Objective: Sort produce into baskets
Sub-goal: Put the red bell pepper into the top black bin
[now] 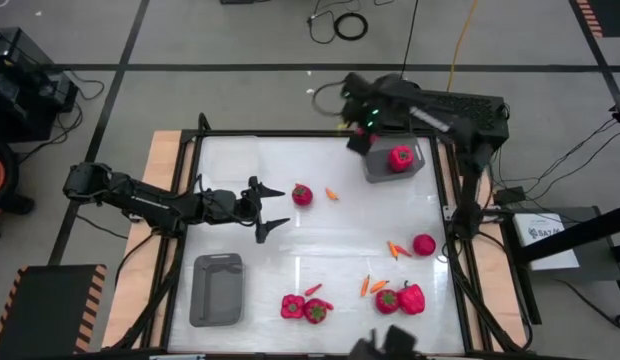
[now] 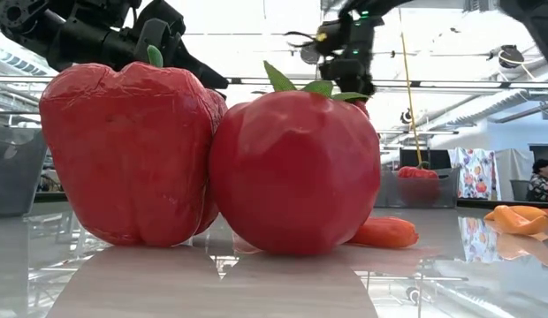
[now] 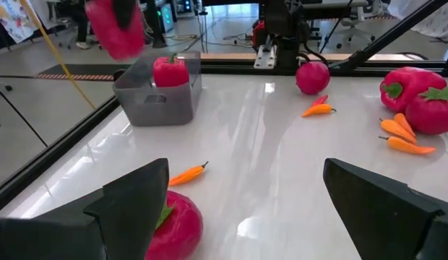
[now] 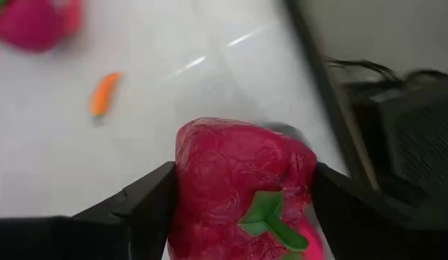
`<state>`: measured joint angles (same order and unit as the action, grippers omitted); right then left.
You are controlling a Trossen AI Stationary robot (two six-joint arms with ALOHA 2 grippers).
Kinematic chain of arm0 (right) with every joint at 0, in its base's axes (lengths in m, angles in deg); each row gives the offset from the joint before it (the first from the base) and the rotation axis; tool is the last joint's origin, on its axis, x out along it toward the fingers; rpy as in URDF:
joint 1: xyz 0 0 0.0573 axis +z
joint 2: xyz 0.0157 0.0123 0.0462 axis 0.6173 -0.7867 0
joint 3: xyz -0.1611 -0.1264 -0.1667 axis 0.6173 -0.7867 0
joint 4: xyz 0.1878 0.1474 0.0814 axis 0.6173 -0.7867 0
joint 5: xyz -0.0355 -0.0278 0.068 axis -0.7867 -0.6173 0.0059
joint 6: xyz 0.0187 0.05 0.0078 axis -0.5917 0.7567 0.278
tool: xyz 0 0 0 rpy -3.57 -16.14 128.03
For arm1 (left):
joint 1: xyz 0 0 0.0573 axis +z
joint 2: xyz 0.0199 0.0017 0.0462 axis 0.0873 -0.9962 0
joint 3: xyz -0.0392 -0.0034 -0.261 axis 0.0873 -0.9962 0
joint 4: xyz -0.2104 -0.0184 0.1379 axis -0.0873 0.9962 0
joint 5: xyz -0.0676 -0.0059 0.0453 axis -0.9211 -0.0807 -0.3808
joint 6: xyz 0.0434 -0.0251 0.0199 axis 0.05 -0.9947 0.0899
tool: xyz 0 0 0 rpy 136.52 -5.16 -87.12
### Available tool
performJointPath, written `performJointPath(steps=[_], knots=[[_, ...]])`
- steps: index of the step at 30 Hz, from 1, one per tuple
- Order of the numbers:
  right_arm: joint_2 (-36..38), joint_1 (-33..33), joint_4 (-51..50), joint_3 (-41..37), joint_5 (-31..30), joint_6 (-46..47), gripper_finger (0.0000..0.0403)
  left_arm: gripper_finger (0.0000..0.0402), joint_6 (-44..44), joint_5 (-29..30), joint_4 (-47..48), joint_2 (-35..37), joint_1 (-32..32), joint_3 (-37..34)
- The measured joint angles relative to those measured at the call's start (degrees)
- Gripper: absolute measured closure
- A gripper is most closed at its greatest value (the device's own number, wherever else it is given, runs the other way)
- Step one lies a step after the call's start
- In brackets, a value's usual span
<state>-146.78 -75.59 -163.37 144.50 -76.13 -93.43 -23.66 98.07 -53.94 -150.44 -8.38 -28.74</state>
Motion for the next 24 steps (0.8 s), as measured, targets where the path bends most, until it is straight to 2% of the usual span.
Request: performJointPath(steps=[6, 12, 17, 24], knots=[[9.99, -4.73, 13.0, -16.05, -0.56, 1.8, 0.0119, 0.0027, 0.02, 0.02, -0.05, -0.01, 0.0, 0.0], [15.19, -6.22, 21.63, -29.85, -0.66, 0.74, 0.0114, 0.0027, 0.06, 0.09, -0.47, -0.01, 0.03, 0.0], [15.36, -6.63, 23.43, -33.91, -0.73, 0.03, 0.0113, 0.0027, 0.06, 0.42, -1.1, 0.0, 0.09, 0.0], [15.39, -6.73, 24.68, -34.59, -0.73, -0.29, 0.0113, 0.0027, -0.88, 0.93, -1.05, -0.01, 1.54, 0.0]])
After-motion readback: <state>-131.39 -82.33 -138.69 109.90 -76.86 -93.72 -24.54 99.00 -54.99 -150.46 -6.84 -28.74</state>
